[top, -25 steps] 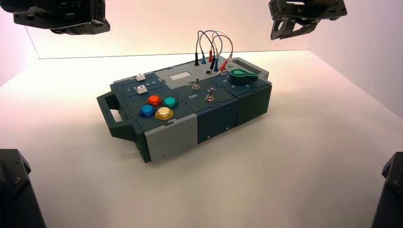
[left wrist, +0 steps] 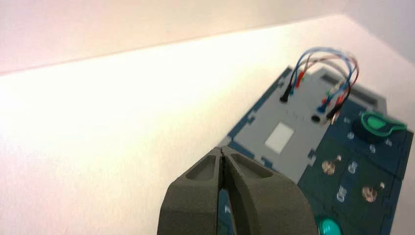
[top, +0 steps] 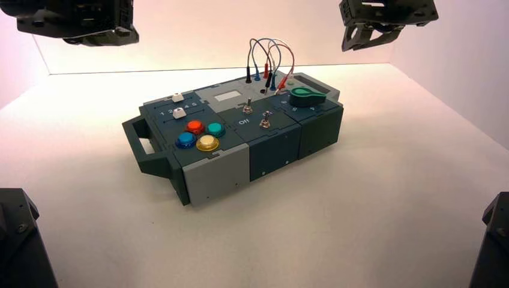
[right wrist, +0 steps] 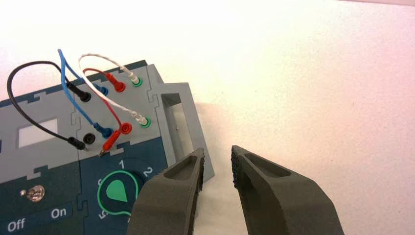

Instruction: Flip the bottom switch off with the right gripper.

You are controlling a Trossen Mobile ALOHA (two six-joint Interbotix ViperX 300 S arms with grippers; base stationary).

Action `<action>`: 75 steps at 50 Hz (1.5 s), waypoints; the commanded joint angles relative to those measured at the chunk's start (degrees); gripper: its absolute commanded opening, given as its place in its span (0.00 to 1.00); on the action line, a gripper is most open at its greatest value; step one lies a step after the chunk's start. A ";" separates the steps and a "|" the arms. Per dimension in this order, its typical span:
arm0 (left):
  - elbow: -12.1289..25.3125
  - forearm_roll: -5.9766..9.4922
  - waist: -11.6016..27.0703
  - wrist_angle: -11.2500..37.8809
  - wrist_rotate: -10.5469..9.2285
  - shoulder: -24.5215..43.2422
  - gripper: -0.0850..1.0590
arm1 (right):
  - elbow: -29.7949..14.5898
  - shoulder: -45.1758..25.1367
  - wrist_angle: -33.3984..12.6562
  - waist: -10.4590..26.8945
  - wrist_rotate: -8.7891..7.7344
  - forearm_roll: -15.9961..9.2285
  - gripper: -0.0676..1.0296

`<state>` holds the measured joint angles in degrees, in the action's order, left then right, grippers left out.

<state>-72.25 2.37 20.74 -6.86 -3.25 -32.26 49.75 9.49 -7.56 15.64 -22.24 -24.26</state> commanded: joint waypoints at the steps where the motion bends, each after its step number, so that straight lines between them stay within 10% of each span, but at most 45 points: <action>1: 3.34 0.00 0.00 5.54 -0.26 -1.32 0.05 | -1.67 1.67 -0.44 0.79 0.00 -0.18 0.36; 17: 5.98 2.37 0.26 25.05 -1.41 -7.21 0.05 | -2.64 1.67 -1.93 1.93 0.00 -0.35 0.36; 32: 5.10 10.72 1.41 34.10 -1.41 -17.49 0.05 | -3.16 1.58 -2.02 3.08 0.00 -0.70 0.36; 75: 4.83 11.43 1.41 35.51 -3.52 -6.59 0.05 | -3.69 1.49 -2.02 5.62 0.00 -0.70 0.36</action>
<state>-68.38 13.62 21.97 29.53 -6.50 -39.73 47.72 9.84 -9.84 20.39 -22.24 -24.87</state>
